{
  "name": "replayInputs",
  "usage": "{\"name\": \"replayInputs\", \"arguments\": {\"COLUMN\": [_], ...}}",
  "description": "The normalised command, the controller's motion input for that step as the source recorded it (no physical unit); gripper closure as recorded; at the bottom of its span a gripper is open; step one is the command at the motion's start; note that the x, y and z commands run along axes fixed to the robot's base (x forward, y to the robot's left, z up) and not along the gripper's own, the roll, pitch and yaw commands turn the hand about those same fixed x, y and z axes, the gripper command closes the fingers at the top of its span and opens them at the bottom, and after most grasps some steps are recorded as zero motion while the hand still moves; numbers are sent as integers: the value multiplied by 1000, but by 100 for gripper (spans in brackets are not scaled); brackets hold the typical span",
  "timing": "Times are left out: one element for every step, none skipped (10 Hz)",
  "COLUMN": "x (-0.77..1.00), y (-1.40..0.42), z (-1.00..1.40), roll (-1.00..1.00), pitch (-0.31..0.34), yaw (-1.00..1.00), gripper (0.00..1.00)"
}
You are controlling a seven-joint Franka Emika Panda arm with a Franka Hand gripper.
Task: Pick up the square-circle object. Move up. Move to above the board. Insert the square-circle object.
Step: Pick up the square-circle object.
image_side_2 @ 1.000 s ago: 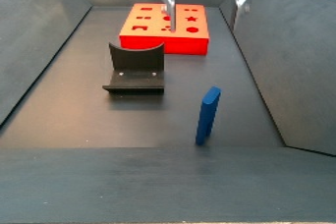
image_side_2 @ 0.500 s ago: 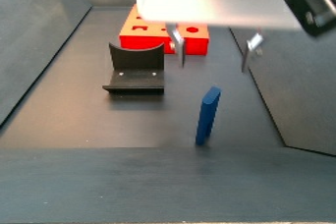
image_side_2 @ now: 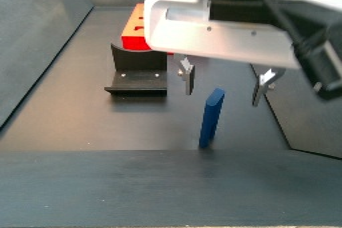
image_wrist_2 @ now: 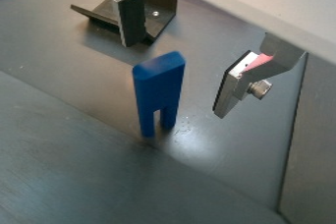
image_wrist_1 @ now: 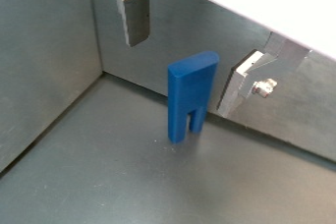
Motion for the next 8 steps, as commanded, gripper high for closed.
{"name": "replayInputs", "arguments": {"x": [0, 0, 0, 0, 0, 34, 54, 149], "y": [200, 177, 97, 0, 0, 3, 43, 77], "z": [-231, -240, -254, -217, -209, -214, -226, -234], "roll": [-417, -416, -217, -67, -79, -121, -170, -186], "pitch": [-120, -91, -29, 0, 0, -10, -43, -76], "yaw": [-394, -409, -366, -294, -269, -283, -314, -294], "gripper": [0, 0, 0, 0, 0, 0, 0, 0]}}
